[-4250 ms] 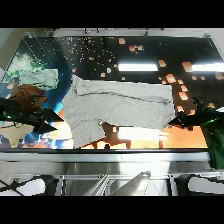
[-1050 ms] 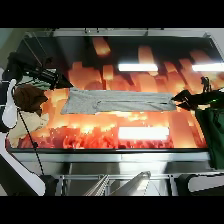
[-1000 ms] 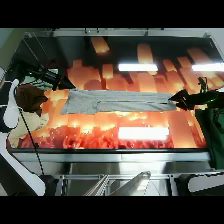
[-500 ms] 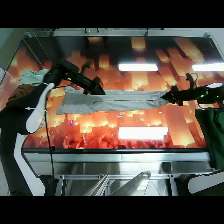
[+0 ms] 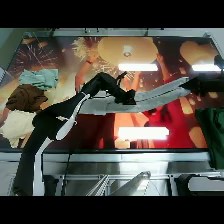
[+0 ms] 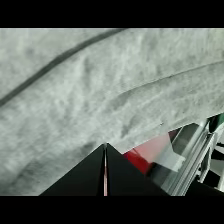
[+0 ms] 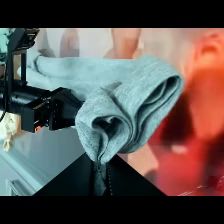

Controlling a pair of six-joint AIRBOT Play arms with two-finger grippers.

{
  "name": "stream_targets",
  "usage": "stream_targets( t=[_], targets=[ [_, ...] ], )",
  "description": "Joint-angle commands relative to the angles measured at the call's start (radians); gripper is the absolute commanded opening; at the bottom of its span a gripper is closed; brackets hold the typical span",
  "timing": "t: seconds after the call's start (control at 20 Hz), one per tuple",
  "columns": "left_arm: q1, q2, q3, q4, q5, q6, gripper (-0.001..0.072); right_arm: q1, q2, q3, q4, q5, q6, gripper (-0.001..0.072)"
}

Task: Fold the shirts.

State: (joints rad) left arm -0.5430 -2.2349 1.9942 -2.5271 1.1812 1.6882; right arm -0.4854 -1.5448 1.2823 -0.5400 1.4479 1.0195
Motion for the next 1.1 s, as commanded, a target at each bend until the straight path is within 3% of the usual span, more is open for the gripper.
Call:
stream_targets(
  t=[0.0, 0.1, 0.25, 0.35, 0.5, 0.7, 1.05],
  targets=[
    [-0.056, 0.001, 0.130, -0.042, -0.025, -0.014, 0.0014, -0.029, 0.053, 0.004, 0.003, 0.070, -0.001, 0.0019],
    [-0.026, 0.089, 0.096, -0.050, 0.004, 0.012, 0.0014, -0.021, 0.068, 0.006, 0.017, 0.106, 0.017, 0.0019],
    [0.116, 0.257, -0.027, 0.022, 0.163, 0.069, 0.0014, 0.061, 0.105, 0.006, 0.134, 0.111, 0.027, 0.0018],
    [0.247, 0.340, -0.105, 0.050, 0.262, 0.069, 0.0013, 0.199, 0.122, 0.010, 0.205, 0.032, 0.027, 0.0018],
    [0.441, 0.461, -0.256, 0.050, 0.293, 0.098, 0.0013, 0.483, 0.102, 0.024, 0.220, -0.207, 0.029, 0.0018],
    [0.675, 0.579, -0.468, 0.049, 0.290, 0.185, 0.0014, 0.810, -0.090, 0.141, 0.220, -0.441, 0.070, 0.0018],
    [0.869, 0.613, -0.767, 0.045, 0.268, 0.312, 0.0014, 1.055, -0.547, 0.576, 0.224, -0.481, 0.160, 0.0028]
  ],
)
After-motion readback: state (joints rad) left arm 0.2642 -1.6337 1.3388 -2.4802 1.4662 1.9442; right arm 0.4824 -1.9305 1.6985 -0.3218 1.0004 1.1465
